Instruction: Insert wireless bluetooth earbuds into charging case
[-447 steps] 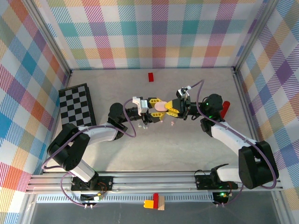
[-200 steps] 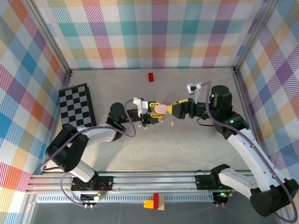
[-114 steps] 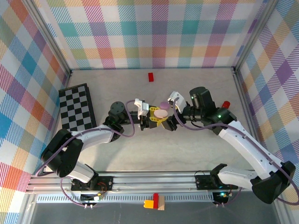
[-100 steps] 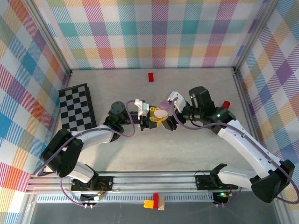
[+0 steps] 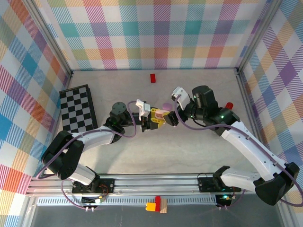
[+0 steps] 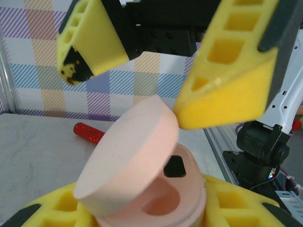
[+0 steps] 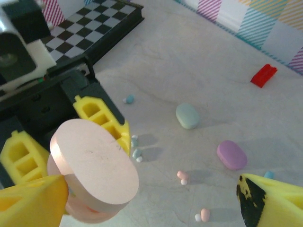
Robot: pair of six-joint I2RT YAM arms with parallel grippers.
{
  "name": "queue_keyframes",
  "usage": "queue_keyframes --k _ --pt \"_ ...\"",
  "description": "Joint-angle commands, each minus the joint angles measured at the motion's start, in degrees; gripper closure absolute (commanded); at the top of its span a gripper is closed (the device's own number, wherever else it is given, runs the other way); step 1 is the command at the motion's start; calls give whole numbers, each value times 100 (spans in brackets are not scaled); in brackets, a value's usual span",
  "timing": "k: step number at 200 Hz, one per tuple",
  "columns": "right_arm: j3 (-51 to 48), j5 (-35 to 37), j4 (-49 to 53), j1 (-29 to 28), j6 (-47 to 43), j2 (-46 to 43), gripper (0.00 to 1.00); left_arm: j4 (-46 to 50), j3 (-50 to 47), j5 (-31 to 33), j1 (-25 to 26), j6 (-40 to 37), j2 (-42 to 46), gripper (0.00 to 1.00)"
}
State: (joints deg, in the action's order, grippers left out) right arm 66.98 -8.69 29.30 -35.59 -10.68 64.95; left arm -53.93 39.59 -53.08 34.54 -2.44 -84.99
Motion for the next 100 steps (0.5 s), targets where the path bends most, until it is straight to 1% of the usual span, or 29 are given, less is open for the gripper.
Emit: queue_keyframes --k 1,18,34,56,80,100 --pt "138 239 -293 61 64 109 9 -248 -61 -422 17 -169 115 65" --pt "141 122 -289 66 -19 173 11 -309 -68 -462 17 -128 119 65" --pt "149 -81 -284 113 -31 232 15 -311 -57 -535 17 -110 147 65" --pt "214 -628 -177 262 -81 350 21 -254 -23 -658 16 -109 167 65" --pt "322 -1315 21 316 -241 480 26 -219 -13 -713 17 -83 198 65" --pt "368 -1817 156 353 -376 560 34 -214 -13 -739 17 -73 226 65"
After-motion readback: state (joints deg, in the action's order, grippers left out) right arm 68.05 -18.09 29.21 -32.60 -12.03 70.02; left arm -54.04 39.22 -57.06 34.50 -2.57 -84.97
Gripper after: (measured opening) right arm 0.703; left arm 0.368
